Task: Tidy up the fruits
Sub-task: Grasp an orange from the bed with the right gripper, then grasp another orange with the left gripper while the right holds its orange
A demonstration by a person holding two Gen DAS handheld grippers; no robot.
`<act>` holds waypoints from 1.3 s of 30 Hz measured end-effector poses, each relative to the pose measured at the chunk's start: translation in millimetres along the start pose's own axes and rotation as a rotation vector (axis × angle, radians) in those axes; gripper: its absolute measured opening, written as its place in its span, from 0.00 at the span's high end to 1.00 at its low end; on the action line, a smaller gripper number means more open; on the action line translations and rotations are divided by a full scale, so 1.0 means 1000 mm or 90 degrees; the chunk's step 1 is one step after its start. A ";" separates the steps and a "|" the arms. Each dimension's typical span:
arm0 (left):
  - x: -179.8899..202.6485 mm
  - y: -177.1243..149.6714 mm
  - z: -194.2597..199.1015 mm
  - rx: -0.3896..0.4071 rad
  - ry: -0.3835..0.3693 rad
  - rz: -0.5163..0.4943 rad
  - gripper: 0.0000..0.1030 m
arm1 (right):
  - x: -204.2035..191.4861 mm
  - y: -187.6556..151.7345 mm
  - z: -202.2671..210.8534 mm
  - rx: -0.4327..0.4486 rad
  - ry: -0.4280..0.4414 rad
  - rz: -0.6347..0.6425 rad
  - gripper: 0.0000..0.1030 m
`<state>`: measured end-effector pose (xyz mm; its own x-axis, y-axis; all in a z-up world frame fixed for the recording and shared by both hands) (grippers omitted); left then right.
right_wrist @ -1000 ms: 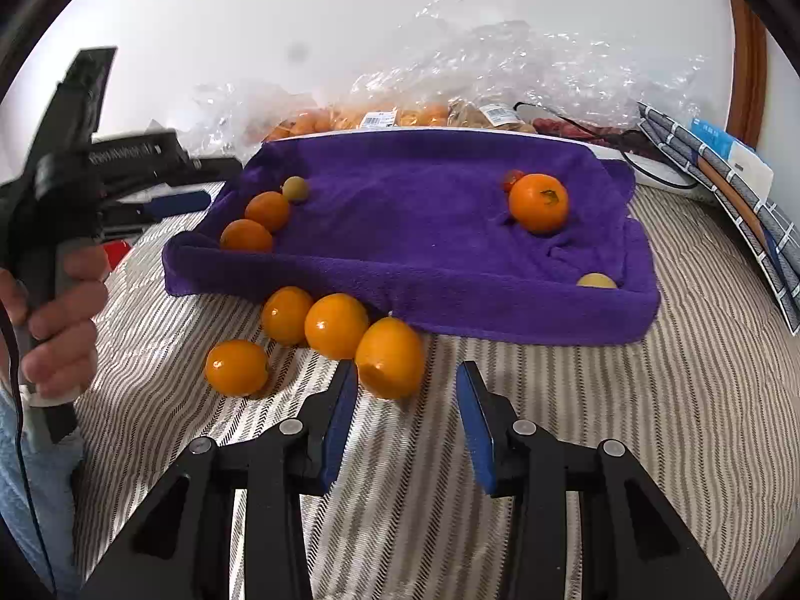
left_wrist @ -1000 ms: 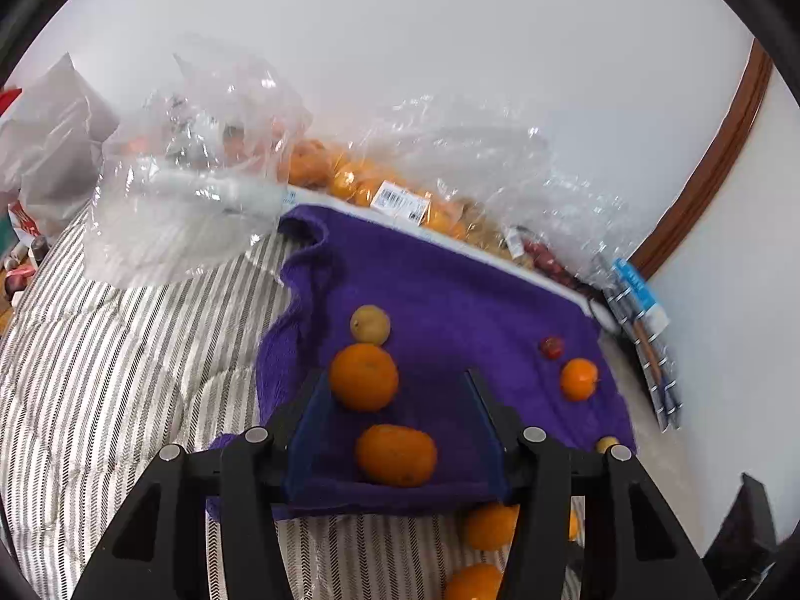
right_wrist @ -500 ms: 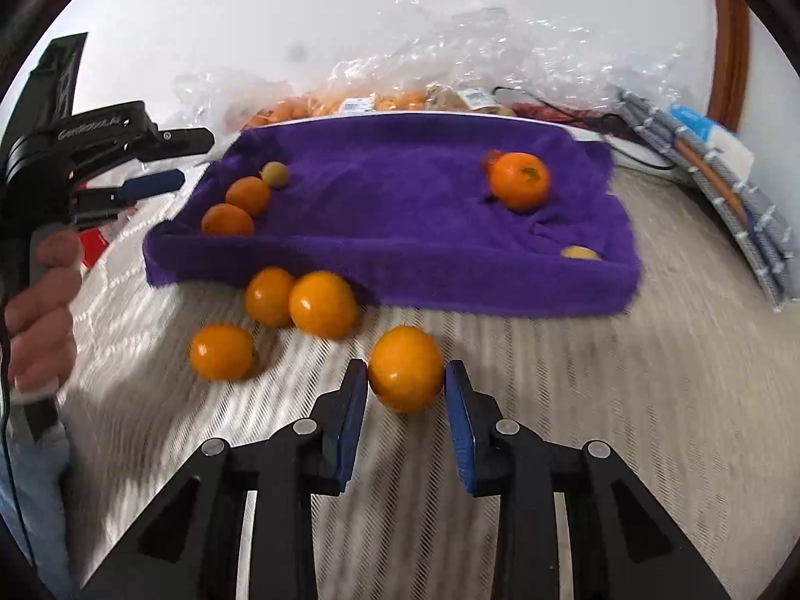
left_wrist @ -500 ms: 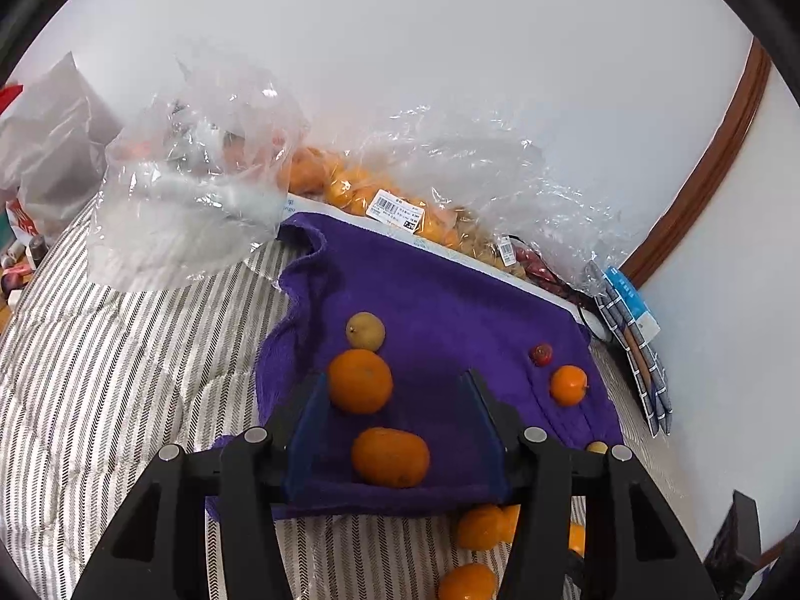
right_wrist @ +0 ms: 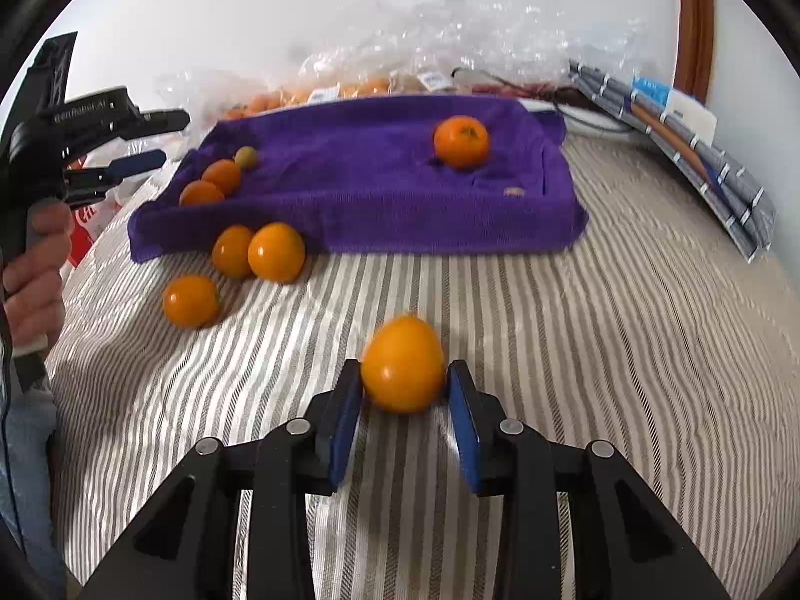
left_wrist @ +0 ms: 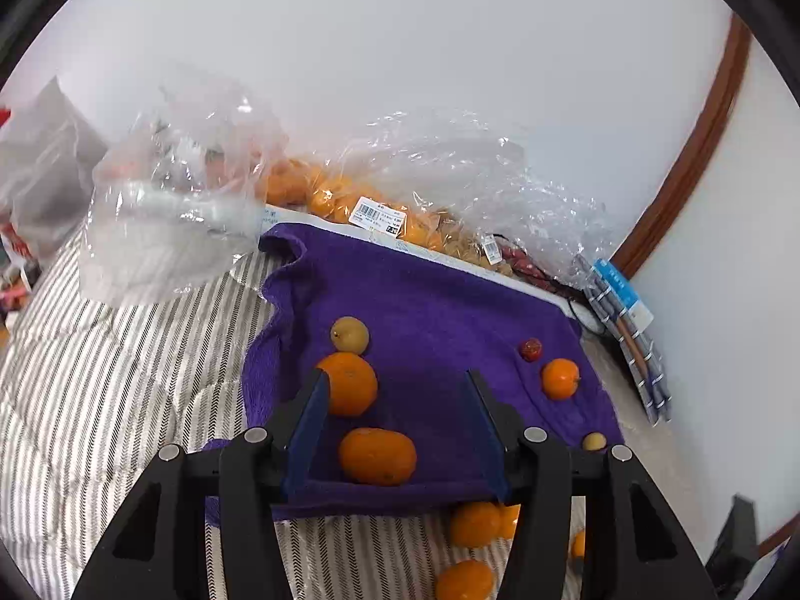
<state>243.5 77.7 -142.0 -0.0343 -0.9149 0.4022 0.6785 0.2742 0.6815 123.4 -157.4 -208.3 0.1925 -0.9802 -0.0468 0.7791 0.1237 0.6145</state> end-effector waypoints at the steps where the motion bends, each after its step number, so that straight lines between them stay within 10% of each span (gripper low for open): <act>1: 0.003 -0.001 0.000 -0.004 0.000 -0.010 0.50 | 0.001 0.001 0.001 0.006 -0.006 0.000 0.68; 18: 0.048 -0.106 0.010 -0.138 -0.001 -0.154 0.50 | 0.047 0.000 0.021 0.065 -0.001 -0.034 0.68; 39: 0.060 -0.120 -0.006 -0.113 0.090 -0.193 0.67 | 0.064 -0.003 0.032 0.102 0.056 -0.080 0.68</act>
<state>164.1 -12.1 -202.8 -0.1596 -0.9819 0.1015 0.7705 -0.0597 0.6347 113.8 -225.5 -187.8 0.1567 -0.9683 -0.1943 0.6967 -0.0311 0.7167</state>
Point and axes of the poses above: each gripper's, at about its wrist camera, not at the fingertips, and z roughly against the way its jaws point, x to its right, y to its top, the point moved 4 cm from there along -z, roughly the way its jaws point, and after that the axes turned 2 degrees about z, right-handed, at the moved point
